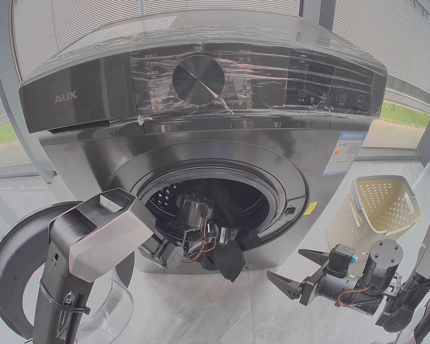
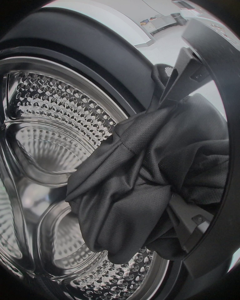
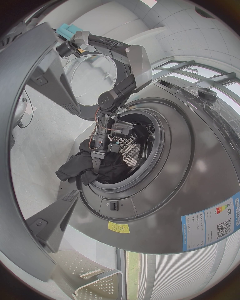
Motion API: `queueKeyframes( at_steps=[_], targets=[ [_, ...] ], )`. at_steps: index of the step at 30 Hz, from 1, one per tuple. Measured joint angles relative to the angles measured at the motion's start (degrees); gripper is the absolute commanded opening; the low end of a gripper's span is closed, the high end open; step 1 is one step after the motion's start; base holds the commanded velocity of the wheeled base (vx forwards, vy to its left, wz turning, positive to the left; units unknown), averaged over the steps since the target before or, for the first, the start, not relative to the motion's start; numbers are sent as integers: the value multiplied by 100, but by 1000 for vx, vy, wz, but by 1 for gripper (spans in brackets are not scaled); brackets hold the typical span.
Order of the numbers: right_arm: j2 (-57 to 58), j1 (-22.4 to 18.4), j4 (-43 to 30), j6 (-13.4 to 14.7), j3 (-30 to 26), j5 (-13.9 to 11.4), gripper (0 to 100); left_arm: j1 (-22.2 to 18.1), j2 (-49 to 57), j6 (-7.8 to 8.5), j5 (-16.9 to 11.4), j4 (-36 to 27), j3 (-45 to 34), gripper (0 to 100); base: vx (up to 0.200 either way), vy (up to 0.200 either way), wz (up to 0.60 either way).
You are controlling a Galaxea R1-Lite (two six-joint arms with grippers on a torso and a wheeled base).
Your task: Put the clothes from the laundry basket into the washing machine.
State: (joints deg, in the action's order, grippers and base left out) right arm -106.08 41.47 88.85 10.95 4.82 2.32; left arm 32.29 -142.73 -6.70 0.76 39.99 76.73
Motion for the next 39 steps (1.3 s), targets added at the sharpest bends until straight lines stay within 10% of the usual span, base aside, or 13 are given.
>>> queueKeyframes(
  at_steps=[2,3,26,27,39],
  targets=[
    [-4,17,0,0,2,-2,100,-16,-74,15,24,9,52,100,0,0,0],
    [-4,22,0,0,2,0,100,-21,-105,20,37,13,80,0,0,0,0],
    [-1,111,5,-74,22,-2,100,-349,-441,-126,885,580,1602,0,0,0,0],
    [-1,111,2,-80,20,0,100,-372,-452,-155,895,589,1641,100,0,0,0],
    [-4,111,0,-79,2,-2,100,-317,-374,-315,830,641,1401,100,0,0,0]
  ],
)
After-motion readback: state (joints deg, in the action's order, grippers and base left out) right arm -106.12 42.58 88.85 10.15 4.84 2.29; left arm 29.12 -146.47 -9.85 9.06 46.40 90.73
